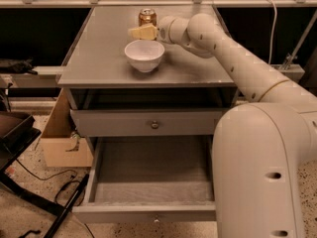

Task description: Pick orange can from middle drawer and place on counter

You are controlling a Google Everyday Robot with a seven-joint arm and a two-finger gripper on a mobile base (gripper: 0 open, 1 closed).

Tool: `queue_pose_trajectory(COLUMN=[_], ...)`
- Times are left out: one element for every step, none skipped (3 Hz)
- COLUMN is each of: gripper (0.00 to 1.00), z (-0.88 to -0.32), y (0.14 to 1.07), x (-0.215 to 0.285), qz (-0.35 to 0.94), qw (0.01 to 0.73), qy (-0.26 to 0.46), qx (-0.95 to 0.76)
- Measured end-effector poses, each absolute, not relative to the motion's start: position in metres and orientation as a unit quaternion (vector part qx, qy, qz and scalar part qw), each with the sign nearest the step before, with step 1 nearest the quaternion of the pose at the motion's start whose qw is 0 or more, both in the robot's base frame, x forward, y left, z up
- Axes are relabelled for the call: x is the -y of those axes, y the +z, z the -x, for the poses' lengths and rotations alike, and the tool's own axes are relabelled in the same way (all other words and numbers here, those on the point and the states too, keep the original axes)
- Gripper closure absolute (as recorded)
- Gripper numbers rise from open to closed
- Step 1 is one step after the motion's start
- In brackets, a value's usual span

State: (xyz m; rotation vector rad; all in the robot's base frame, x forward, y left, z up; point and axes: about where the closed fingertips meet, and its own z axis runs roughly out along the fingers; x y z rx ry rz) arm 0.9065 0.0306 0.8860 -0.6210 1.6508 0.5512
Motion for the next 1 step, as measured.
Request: queue_pose_trajectory(gripper=[0.00], z=[-0.9065], y=[0.8860], x=[-0.0307], qz=[0.268], qw=[0.603], qy=[0.238], qx=[-0.713])
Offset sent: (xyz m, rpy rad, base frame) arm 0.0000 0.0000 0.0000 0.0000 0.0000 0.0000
